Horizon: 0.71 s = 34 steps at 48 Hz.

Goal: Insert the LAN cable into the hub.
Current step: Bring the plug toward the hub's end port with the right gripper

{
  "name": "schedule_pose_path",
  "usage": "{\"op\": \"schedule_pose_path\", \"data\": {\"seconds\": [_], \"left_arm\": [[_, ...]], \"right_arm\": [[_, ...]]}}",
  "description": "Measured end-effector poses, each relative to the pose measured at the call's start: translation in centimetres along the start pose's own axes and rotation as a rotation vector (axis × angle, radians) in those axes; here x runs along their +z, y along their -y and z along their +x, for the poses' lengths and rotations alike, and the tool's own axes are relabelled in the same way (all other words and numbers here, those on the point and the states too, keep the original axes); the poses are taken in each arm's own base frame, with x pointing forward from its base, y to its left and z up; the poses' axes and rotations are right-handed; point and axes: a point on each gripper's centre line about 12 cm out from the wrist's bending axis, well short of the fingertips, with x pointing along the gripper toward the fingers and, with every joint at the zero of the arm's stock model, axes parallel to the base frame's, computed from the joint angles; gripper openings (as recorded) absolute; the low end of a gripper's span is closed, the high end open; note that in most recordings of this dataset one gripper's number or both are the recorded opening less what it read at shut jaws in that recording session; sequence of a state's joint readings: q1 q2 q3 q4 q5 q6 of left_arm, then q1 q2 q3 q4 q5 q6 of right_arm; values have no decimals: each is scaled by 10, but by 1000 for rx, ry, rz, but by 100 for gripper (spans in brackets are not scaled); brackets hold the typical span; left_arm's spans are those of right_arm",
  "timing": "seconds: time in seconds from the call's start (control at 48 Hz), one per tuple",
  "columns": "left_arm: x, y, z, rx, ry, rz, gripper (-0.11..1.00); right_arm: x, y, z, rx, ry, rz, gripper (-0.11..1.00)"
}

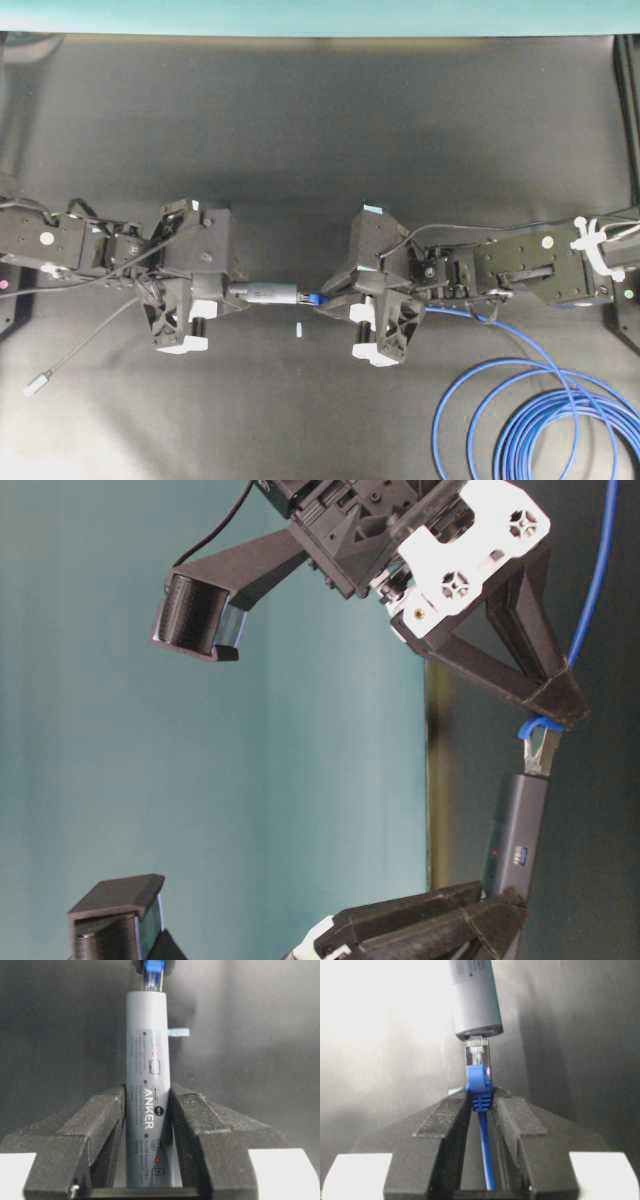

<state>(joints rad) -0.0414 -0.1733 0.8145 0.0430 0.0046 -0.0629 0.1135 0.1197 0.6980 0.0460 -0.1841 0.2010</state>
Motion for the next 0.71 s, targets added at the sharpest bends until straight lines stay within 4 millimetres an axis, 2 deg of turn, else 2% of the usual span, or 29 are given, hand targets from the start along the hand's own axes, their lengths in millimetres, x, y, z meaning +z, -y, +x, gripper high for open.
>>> {"op": "schedule_pose_path", "data": {"seconds": [0.708], "left_arm": [[-1,-1,1,3,-23,11,28]], "right_arm": [[6,-2,3,3,4,-12,13]]}}
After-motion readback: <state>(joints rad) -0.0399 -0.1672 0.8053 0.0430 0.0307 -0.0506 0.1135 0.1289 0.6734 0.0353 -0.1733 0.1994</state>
